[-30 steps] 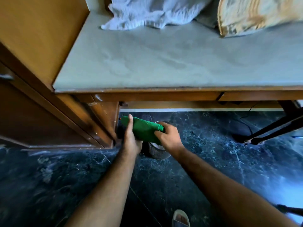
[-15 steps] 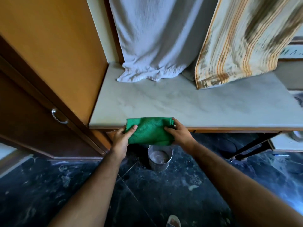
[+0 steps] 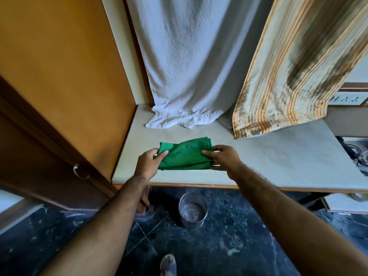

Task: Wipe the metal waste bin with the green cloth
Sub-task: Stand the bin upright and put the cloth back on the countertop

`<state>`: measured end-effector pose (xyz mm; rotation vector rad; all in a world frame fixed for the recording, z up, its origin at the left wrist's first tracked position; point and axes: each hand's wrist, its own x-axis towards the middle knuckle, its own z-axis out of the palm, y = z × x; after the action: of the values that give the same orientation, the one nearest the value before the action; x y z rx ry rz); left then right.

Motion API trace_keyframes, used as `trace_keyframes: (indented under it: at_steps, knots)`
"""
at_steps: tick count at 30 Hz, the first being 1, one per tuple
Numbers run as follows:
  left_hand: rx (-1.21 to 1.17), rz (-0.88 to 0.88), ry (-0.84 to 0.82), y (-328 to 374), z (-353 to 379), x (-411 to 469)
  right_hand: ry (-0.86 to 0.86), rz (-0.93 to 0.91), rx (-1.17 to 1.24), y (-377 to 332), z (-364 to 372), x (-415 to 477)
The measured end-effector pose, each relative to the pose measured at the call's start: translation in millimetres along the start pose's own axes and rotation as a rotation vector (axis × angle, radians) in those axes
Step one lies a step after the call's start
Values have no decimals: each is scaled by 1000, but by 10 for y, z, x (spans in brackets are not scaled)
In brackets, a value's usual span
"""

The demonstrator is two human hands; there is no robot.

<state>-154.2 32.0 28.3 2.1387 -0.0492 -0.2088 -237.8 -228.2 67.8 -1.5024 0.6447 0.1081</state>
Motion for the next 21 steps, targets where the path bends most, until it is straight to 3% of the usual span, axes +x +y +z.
trace_keyframes:
  at_steps: [4,10,17,21]
  knots:
    - [-6,-34,-73,-25,5,388,79,37,-52,-102,96,356]
    - [-113,-143,-277,-207,126,968,63,132,-86,16,221,951]
    - [19,-252,-210,-559,386,1349,178,213,-122,454,291,1472]
    - [190,-235,-144,-646,575,1406,237,188,-291,616,334,1681]
